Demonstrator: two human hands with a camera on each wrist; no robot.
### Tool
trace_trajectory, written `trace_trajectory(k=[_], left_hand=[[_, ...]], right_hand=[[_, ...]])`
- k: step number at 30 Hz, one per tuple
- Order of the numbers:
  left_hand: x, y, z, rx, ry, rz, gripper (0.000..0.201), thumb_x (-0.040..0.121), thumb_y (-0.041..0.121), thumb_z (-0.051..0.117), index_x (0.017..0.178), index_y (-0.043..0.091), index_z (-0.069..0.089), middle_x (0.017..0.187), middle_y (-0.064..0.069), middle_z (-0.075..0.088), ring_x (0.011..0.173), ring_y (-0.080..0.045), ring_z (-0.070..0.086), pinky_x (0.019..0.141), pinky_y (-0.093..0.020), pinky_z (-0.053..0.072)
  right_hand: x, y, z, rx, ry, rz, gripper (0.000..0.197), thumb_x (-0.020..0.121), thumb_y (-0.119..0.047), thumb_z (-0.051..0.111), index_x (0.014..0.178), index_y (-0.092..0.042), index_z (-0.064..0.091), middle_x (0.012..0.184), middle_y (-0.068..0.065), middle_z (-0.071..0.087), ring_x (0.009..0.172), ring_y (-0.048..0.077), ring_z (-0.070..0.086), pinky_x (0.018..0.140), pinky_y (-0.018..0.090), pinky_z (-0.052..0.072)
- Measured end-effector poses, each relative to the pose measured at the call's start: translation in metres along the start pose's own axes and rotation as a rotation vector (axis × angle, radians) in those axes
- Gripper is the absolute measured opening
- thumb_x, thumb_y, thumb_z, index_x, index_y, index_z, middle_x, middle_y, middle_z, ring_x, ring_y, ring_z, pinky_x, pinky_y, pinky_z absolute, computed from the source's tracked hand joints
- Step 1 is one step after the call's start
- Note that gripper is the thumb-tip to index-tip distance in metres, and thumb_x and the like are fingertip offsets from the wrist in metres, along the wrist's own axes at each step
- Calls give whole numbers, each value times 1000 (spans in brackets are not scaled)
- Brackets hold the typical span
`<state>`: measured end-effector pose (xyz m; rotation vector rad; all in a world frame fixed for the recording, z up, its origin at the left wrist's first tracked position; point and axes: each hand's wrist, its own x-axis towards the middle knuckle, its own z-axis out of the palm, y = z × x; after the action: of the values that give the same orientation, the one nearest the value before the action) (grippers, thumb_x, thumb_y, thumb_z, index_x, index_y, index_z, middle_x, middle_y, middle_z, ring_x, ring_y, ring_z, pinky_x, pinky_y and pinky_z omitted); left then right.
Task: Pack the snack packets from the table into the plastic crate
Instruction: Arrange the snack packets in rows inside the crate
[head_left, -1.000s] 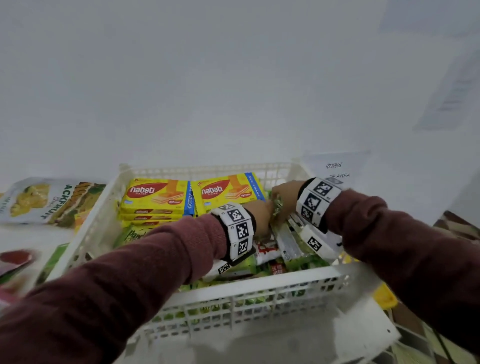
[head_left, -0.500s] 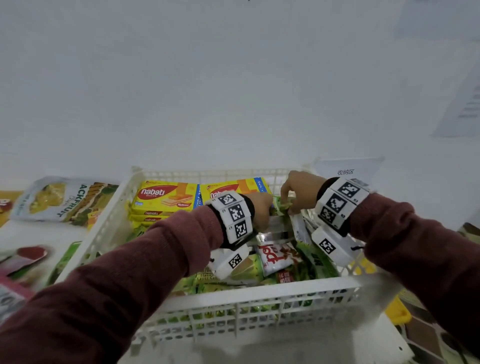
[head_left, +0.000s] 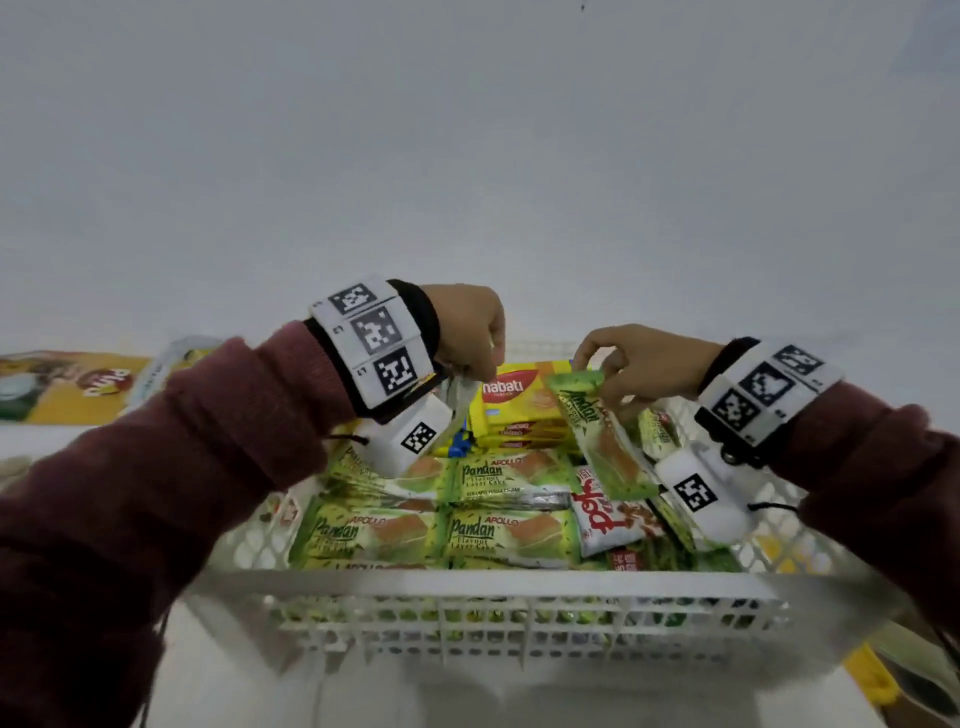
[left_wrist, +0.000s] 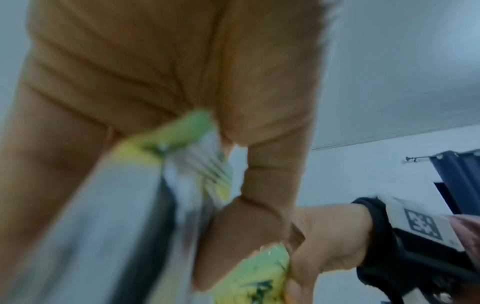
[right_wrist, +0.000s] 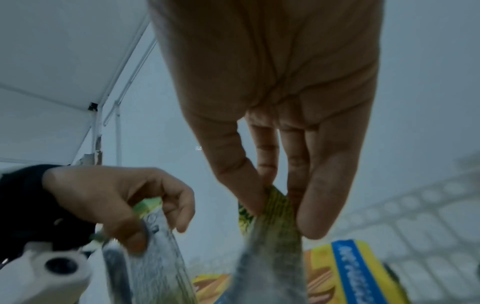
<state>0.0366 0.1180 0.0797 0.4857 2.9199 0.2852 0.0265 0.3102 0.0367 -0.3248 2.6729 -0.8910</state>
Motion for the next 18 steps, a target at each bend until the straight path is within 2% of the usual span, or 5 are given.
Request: trace_trajectory(k=[4, 8, 13, 15, 18], left_hand=[[-19, -11, 10, 369, -32, -69, 13, 85, 7, 58, 94, 15, 59, 83, -4, 54, 63, -17, 50, 56, -22, 38], [-16, -20, 47, 608, -277, -55, 10, 91, 10, 51, 100, 11, 55, 86, -11, 53, 86, -24, 48, 72, -27, 39], [-5, -24, 86, 337, -446, -61, 43, 95, 35, 46, 127, 6, 51, 118, -11, 58, 94, -22, 51, 84, -29, 45], [-3, -30, 86, 160, -505, -114, 56, 94, 49, 42, 130, 7, 46, 120, -13, 58, 97, -25, 55, 79, -27, 47], [-3, -40, 75, 5, -535, -131, 57, 95, 45, 43, 133, 3, 42, 97, -11, 56, 78, -21, 56, 55, -17, 48]], right_hand=[[11, -19, 29, -152, -111, -36, 42, 85, 6, 48, 119, -18, 51, 68, 7, 49, 45, 17, 49, 51, 27, 48], [20, -32, 52, -179, -187, -116, 58, 85, 10, 43, 132, -24, 45, 114, -5, 49, 56, 6, 56, 54, 18, 48], [25, -31, 70, -301, -199, -206, 73, 86, 2, 54, 145, -28, 24, 143, 5, 40, 94, 8, 43, 61, -4, 38], [24, -28, 71, -317, -255, -169, 67, 87, 2, 50, 143, -29, 28, 142, 6, 40, 74, 10, 51, 45, 7, 42], [24, -25, 71, -453, -220, -139, 54, 87, -10, 54, 135, -27, 38, 126, 3, 51, 72, 12, 50, 54, 18, 38]])
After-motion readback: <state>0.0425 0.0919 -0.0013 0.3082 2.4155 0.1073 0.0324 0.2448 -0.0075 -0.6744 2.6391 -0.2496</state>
